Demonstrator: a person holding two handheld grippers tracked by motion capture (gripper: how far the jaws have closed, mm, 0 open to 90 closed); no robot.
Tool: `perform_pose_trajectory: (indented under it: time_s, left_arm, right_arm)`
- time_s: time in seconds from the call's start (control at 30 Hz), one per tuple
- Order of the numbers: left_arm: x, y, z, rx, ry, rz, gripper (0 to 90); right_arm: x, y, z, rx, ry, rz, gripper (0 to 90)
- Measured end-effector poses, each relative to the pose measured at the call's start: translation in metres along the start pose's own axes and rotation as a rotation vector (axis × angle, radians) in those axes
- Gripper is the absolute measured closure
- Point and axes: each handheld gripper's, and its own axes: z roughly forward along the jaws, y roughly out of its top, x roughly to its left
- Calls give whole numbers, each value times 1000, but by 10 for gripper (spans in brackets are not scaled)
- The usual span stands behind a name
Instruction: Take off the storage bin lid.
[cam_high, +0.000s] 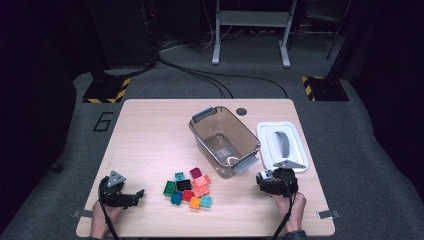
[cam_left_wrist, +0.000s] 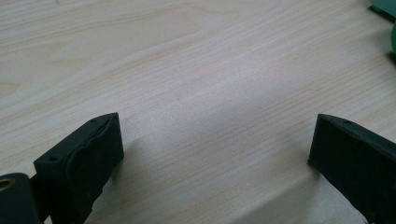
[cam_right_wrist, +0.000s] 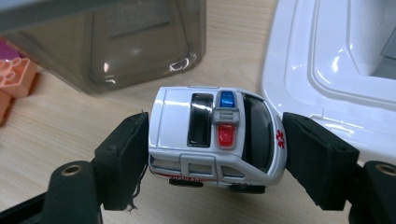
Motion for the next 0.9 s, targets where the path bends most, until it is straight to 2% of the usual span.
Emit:
perform_pose_trajectory:
  time_s: [0.4, 0.43, 0.67, 0.7, 0.9]
  left_arm:
    - [-1, 0, 1, -9, 1, -9, 28]
    - [-1, 0, 1, -9, 1, -9, 28]
    - [-1, 0, 1, -8, 1, -9, 28]
    - [0, 0, 0, 0, 0, 2, 28]
    - [0, 0, 0, -2, 0, 0, 28]
  right_arm:
    - [-23, 23, -4, -7, -15, 18, 248]
    - [-25, 26, -5, -2, -31, 9, 248]
    - [-34, 45, -10, -11, -49, 18, 248]
    - [-35, 48, -11, -8, -56, 16, 248]
    - [-42, 65, -13, 6, -87, -2, 248]
